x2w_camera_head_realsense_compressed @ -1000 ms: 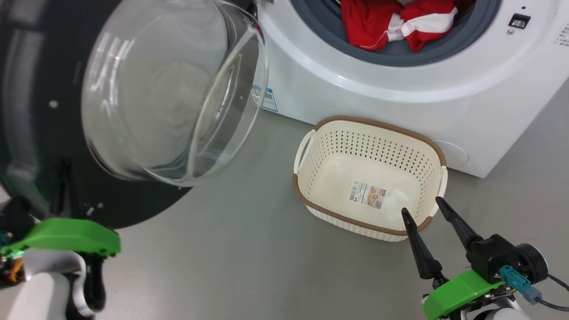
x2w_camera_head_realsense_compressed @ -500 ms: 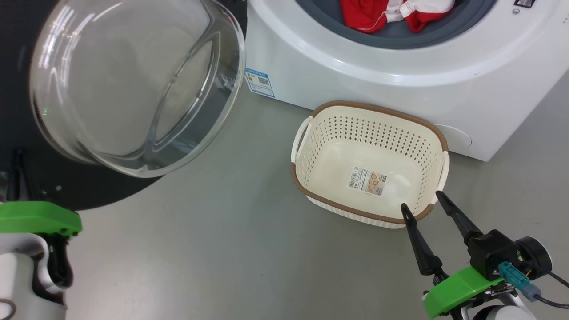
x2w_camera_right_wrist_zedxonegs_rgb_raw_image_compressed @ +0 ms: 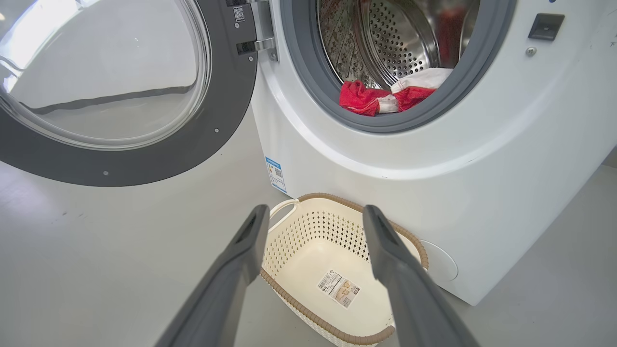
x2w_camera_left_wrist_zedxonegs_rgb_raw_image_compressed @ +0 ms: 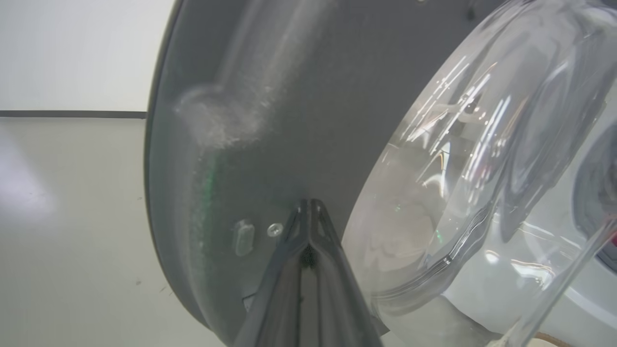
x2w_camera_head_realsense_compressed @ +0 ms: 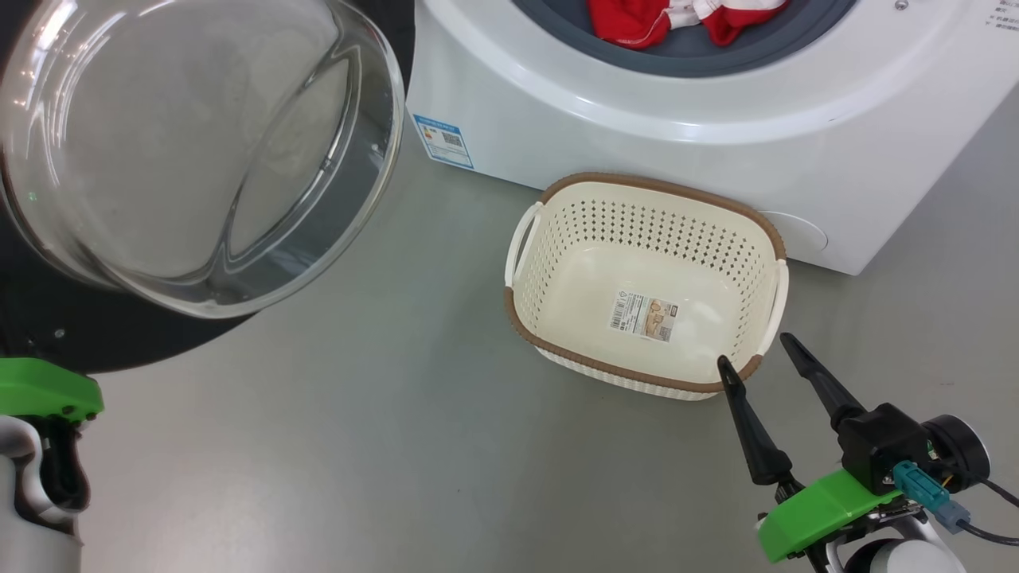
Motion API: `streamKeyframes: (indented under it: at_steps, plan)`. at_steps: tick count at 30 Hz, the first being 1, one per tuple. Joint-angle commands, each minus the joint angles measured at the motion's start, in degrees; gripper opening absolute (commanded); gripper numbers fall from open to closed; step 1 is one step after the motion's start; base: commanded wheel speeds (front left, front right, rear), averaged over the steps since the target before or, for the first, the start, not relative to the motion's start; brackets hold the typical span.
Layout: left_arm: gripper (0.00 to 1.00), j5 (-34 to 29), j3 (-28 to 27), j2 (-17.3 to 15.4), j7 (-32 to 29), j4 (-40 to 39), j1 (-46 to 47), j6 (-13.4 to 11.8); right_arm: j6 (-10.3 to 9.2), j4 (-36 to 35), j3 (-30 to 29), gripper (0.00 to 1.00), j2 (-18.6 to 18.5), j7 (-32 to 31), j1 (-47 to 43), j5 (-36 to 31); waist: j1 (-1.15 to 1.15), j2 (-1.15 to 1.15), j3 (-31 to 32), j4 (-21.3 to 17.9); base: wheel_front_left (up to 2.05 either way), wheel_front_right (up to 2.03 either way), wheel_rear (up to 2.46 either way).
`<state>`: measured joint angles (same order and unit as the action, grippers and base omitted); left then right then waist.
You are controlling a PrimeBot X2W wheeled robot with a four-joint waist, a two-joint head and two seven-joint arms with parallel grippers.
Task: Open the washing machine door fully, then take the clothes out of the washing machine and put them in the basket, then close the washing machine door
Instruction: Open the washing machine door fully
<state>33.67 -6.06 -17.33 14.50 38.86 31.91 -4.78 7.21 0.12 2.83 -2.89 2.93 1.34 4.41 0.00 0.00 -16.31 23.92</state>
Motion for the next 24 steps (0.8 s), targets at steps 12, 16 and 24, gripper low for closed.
streamKeyframes:
  at_steps: [12, 16, 24]
  plan:
    - [1.00, -3.2, -3.6, -1.8, 0.5, -8.8, -2.9, 1.7, 0.28, 0.7, -0.2, 1.00, 0.0, 2.6, 1.8, 0.8, 0.00, 0.00, 3.1, -1.1, 0.00, 0.00, 0.00]
    - [1.00, -3.1, -3.3, -1.3, 0.5, -15.3, -5.5, 1.9, 0.28, 1.9, -1.2, 1.00, 0.0, 4.1, 2.0, 1.9, 0.00, 0.00, 4.9, -2.5, 0.00, 0.00, 0.00]
    - [1.00, -1.7, 0.0, -0.1, -3.6, -30.3, -11.3, 4.8, 0.28, 4.0, -3.6, 1.00, 0.0, 7.2, 2.6, 3.8, 0.00, 0.00, 7.8, -6.7, 0.00, 0.00, 0.00]
